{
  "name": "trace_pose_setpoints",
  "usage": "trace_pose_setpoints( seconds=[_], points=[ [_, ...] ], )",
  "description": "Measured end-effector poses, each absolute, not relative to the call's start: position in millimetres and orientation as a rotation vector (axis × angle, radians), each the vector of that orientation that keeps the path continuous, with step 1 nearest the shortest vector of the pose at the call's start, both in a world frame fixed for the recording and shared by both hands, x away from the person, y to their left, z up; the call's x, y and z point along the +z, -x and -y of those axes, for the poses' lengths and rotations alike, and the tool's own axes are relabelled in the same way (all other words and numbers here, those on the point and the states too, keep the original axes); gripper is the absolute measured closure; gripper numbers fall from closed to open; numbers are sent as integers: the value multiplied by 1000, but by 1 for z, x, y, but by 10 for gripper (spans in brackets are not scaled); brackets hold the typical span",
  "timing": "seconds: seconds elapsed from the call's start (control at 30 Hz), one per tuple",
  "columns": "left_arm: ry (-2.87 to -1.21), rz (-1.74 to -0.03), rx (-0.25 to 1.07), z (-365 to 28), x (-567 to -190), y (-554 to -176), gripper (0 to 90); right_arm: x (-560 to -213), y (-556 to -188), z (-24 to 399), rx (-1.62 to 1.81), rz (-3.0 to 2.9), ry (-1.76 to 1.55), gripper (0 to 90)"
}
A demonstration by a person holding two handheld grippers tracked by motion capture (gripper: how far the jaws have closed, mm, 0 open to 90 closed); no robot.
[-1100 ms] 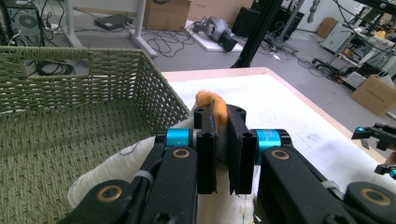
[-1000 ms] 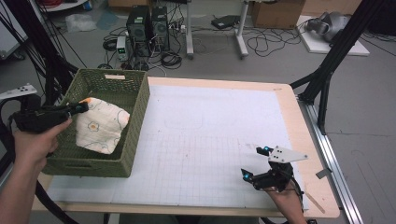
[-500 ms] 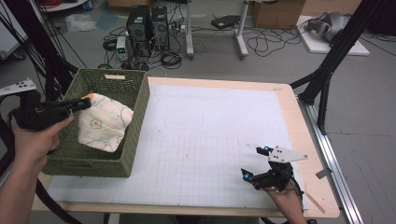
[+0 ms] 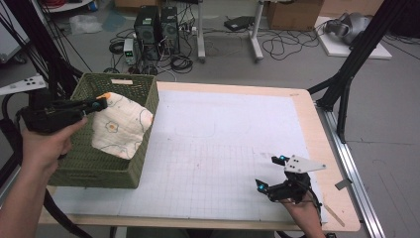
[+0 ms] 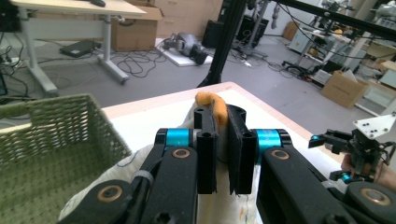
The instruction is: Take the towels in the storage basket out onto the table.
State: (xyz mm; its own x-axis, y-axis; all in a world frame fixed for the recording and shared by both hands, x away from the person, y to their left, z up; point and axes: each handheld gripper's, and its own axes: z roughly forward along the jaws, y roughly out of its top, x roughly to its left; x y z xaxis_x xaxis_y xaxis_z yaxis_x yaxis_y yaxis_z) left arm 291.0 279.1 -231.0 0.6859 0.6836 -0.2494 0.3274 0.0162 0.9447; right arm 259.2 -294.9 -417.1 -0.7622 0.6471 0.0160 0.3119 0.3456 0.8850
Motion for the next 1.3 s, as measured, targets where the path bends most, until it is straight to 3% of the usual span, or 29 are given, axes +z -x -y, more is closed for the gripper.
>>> trace_pose_setpoints(
  seconds=[0.53, 1.0, 1.3],
  points=[
    [-1616, -771, 267, -232, -238, -298, 832, -417, -259, 295, 1390, -2274, -844, 9],
    [-1617, -676, 228, -199, -223, -296, 832, -416, -259, 295, 1396, -2274, -846, 9],
    [-1636, -647, 182, -165, -237, -299, 832, -415, -258, 295, 1398, -2269, -837, 9]
  ],
)
